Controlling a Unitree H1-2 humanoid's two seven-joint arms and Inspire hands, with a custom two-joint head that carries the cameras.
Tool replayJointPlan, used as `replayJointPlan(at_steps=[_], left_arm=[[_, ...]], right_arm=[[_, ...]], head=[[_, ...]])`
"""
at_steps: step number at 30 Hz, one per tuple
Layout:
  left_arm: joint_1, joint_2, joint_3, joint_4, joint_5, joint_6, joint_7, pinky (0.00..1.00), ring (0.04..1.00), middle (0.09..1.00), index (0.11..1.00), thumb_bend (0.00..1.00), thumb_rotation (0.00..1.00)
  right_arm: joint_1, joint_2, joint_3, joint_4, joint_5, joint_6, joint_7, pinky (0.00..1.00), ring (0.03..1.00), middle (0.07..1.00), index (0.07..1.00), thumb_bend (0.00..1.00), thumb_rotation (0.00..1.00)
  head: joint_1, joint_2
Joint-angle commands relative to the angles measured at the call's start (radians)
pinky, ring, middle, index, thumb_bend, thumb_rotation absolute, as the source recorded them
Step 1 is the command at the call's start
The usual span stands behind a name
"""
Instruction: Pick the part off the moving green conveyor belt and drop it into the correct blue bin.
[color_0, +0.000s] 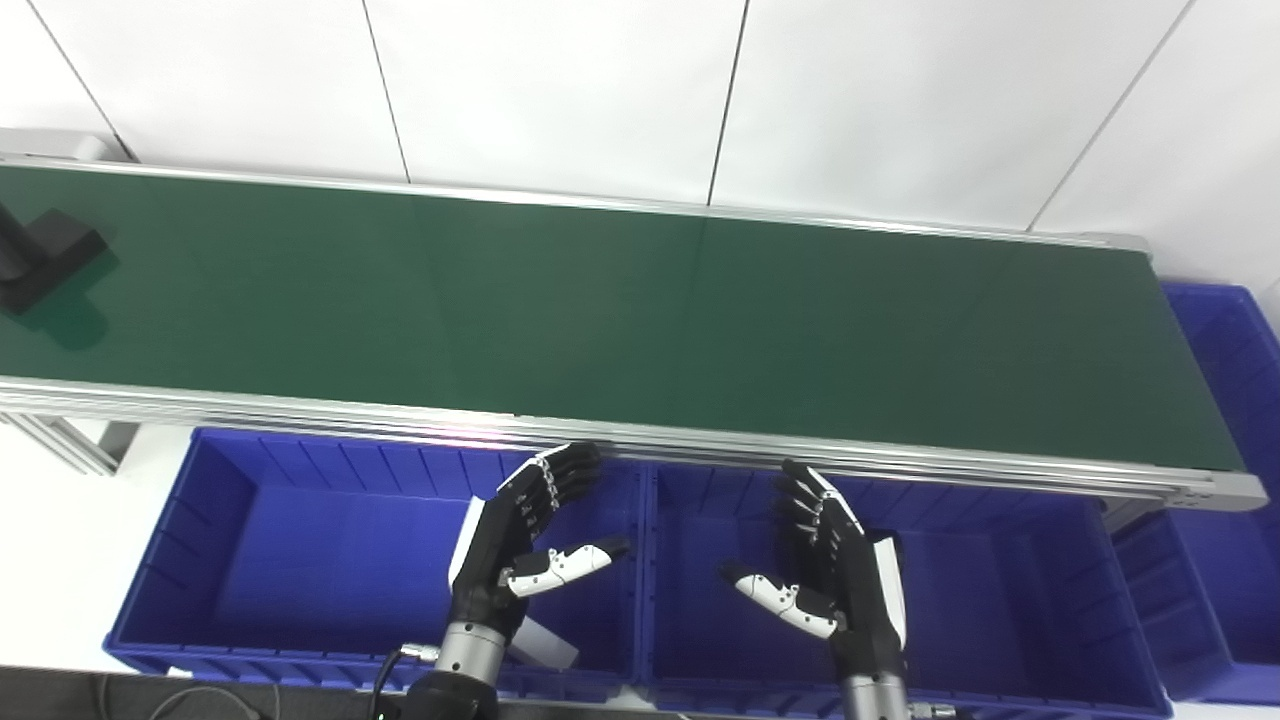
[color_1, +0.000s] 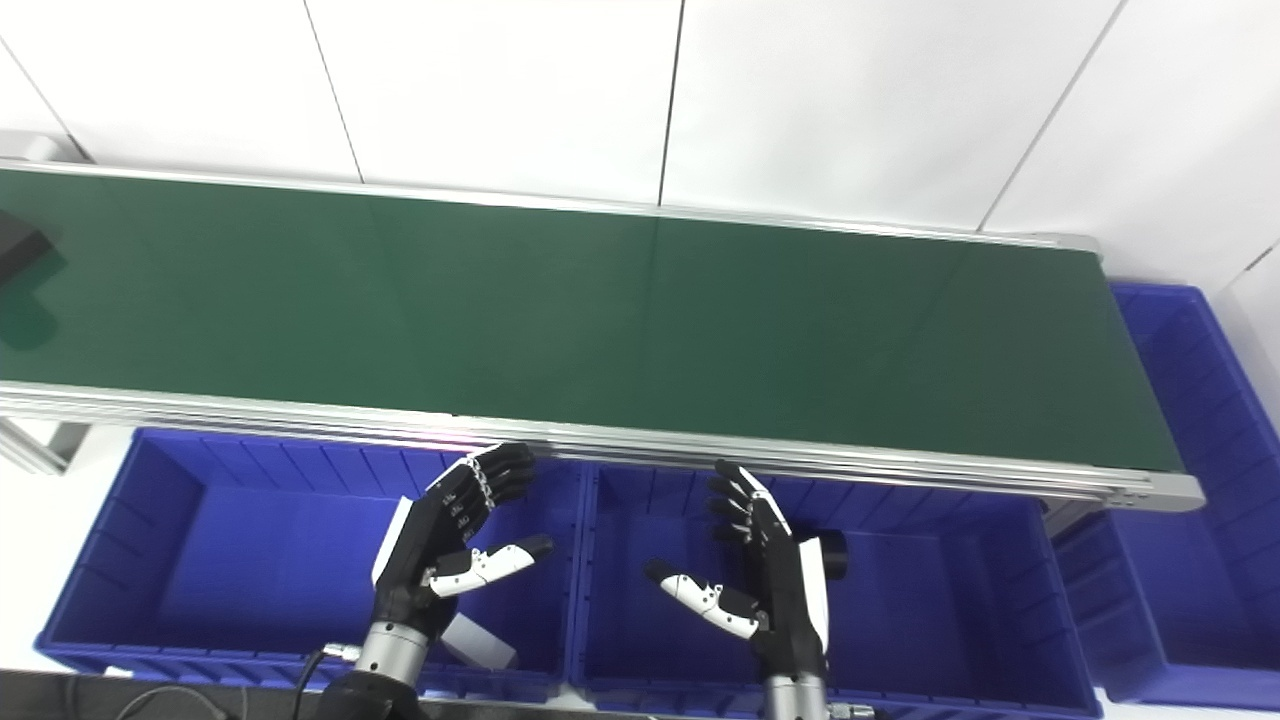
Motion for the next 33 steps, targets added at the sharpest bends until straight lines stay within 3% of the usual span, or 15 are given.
replayJointPlan(at_steps=[1,33], left_arm=[[-0.005,-0.005,0.002,-0.013,0.000,-0.035,-0.007,0.76,0.727,0.742,0.725,0.67,0.00],[-0.004,0.019,0.007,-0.022,0.017,-0.035,-0.002,0.77,0.752,0.762,0.736,0.67,0.00]], right_arm=[[-0.002,0.000,0.006,-0.019,-0.001,-0.059,-0.015,0.65,0.752,0.794,0.822,0.64,0.12],[-0.019,-0.004,0.052,0.000,0.001,-0.059,-0.072,0.63,0.743,0.793,0.820,0.64,0.15]], head=[[0.000,0.003],[0.037,-0.004]])
